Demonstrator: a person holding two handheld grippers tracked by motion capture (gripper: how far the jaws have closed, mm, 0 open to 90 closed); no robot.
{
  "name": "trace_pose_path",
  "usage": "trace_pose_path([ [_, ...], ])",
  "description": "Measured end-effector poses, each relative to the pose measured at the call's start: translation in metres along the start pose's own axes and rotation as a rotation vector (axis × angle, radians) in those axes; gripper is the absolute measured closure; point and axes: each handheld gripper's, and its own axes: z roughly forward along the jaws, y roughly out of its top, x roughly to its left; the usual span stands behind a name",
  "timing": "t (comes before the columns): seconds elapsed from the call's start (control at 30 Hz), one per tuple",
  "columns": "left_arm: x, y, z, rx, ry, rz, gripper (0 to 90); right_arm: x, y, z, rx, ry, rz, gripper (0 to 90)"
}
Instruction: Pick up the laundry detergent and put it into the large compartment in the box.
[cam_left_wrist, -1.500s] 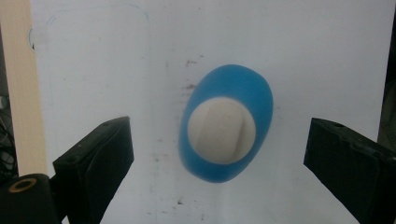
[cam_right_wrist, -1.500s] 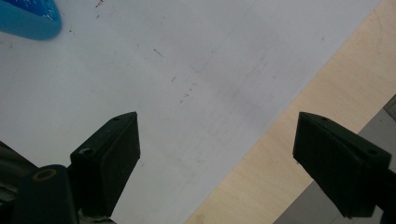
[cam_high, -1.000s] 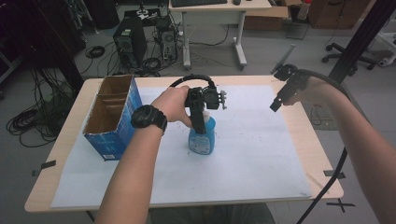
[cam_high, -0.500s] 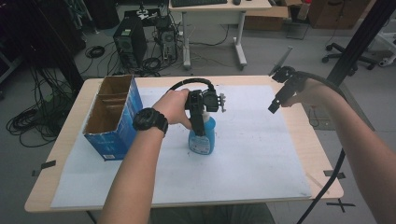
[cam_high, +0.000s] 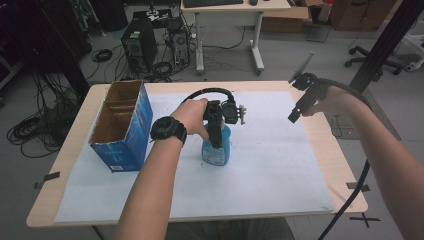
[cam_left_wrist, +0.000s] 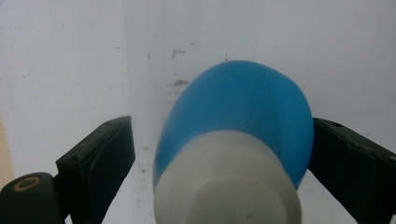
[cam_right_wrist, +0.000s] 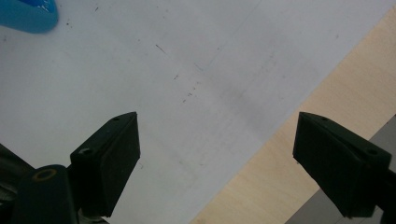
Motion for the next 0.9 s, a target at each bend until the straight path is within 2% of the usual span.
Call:
trace_pose_path([
  [0.27,0.0002,-0.0009,0.007,0.005,-0.01,-0.006,10.5,-0.0005,-0.0006,0.0011,-0.002,0.002,-0.004,14.6],
  [0.47,-0.0003,-0.0005,0.0063,-0.013,-0.025,-0.008,15.7,-0.0013,-0.0013,0.0026,-0.006,0.005,-0.001,14.6],
  [0.8,-0.0011,0.0016,0.0094,0.001,-0.028,0.002,20.0,-0.0007,-0.0023,0.0021,-0.01,0.002,-0.002,14.6],
  [0.9,-0.0013,0.0022,0.0099,0.003,-0.033,0.004,23.9,-0.0006,-0.0027,0.0022,-0.01,0.002,0.0,14.6],
])
